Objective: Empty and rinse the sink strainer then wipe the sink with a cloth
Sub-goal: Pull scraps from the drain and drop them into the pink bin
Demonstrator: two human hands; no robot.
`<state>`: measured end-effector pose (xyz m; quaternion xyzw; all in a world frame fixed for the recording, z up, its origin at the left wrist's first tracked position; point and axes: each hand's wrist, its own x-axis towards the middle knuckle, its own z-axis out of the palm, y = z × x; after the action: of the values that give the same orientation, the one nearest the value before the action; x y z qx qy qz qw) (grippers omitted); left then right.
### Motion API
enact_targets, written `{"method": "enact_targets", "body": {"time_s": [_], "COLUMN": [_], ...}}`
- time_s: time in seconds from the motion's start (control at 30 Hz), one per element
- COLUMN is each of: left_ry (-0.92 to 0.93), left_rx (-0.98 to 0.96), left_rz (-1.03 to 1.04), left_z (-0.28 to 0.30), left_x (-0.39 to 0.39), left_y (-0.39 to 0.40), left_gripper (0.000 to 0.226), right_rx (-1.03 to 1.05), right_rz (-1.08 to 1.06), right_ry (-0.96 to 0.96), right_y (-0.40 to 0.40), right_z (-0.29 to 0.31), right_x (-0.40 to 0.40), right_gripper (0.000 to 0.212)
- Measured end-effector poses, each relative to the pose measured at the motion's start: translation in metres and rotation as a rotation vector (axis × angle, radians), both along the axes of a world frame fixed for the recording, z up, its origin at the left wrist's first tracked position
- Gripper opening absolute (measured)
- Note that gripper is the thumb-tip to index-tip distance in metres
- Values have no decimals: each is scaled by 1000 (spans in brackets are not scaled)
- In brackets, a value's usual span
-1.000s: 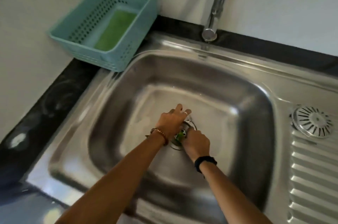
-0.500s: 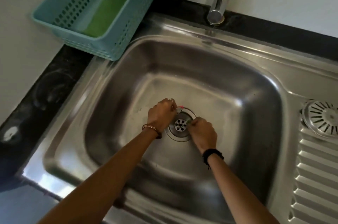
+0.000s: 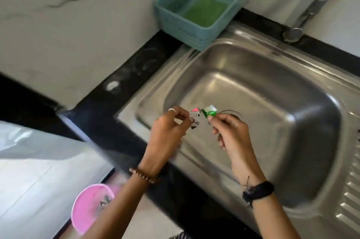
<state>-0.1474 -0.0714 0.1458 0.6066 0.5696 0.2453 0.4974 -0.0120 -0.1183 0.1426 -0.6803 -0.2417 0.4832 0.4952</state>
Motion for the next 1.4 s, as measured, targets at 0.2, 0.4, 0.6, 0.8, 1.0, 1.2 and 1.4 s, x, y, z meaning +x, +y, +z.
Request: {"method": "enact_targets", "body": {"time_s": [0.2,0.4,0.6,0.8,1.0,1.2,1.4], "left_ry": [-52,-122,-445,-416,-296,-291,-450], "left_rx": [22,-136,-444,-634,-641,-810,-719], "left_rz": [381,800,1164,1317,1264,973,1222], "left_z": [24,-12,-101,-280,-456,-531,-477], "left_x": [-166,-312,-390,-429,-450,-459,-445], "left_y": [-89,-190,-244,-240,-210,-192,-185], "left_gripper": [9,13,6,17,19,10,19], "right_rx": [89,67,-38,-143,-209,-353,-574], "right_rz": [434,883,1222,1314,1300,1245,855], "right_ry": [22,-206,-583,-718,-699,-627,-151], "right_y": [-53,-93,-116,-103,-87,-77,-66], "right_z": [15,-31,-117,-278,-442,-522,-474], "right_x": [-172,-318,-408,-456,-493,-506,-497], "right_gripper": [12,16,11,7,6,20,12]}}
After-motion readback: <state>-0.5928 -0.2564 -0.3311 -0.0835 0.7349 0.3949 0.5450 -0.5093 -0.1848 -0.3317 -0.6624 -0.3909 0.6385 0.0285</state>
